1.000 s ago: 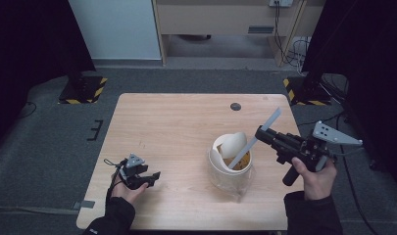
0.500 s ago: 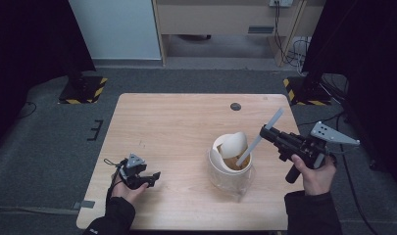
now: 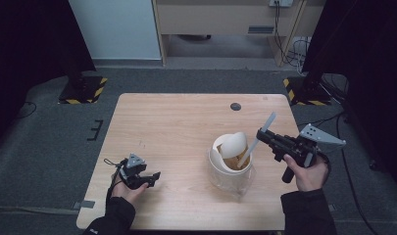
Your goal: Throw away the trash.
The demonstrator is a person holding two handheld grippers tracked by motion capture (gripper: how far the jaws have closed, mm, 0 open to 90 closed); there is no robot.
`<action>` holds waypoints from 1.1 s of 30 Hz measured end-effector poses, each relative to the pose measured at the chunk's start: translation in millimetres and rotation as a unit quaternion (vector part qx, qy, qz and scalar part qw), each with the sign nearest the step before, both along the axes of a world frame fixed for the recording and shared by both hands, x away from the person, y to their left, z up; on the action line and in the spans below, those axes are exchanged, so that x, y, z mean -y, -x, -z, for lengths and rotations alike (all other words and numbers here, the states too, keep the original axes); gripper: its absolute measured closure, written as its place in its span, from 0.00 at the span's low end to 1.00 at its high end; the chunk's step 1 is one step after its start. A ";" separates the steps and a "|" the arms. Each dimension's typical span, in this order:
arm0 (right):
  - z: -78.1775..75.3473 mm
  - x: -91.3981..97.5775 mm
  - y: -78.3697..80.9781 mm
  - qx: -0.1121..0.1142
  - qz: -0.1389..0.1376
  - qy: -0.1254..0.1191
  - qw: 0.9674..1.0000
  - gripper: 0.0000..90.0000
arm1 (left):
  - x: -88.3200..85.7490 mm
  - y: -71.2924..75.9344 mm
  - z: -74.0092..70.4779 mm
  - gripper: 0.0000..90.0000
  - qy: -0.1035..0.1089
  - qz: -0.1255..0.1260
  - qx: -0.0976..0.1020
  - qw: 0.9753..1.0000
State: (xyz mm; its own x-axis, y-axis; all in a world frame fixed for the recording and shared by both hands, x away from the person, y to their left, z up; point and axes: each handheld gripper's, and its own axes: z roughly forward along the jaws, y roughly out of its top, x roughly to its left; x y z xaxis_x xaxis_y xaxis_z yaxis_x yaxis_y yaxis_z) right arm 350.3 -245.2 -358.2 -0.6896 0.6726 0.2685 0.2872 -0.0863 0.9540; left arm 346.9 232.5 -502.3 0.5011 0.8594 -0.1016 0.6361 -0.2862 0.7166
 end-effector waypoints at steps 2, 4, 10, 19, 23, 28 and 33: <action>3.4 0.0 -1.5 -0.005 0.001 0.002 1.000 0.89 | 0.0 0.0 0.0 0.35 0.001 0.000 0.000 1.000; 6.9 -0.4 -3.0 -0.012 0.000 0.004 1.000 0.89 | 0.1 0.0 0.0 0.35 0.000 0.000 0.000 1.000; 17.8 -3.1 -7.6 -0.028 0.000 0.017 0.999 0.89 | -0.2 -0.1 0.0 0.35 0.000 0.000 0.000 1.000; 33.0 -4.0 -13.6 -0.051 -0.006 0.040 0.998 0.89 | -0.3 -0.1 -0.1 0.35 0.000 -0.001 0.000 1.000; 36.6 -3.4 -14.9 -0.059 -0.009 0.048 0.997 0.88 | -0.4 0.0 -0.3 0.35 0.000 0.001 -0.001 1.000; 38.7 -2.3 -16.1 -0.071 -0.017 0.061 0.995 0.87 | -0.7 -0.1 -0.3 0.35 0.000 0.000 -0.001 1.000; 37.9 2.8 -17.6 -0.082 -0.022 0.063 0.994 0.69 | -1.5 -0.1 -0.6 0.35 0.001 -0.002 0.000 1.000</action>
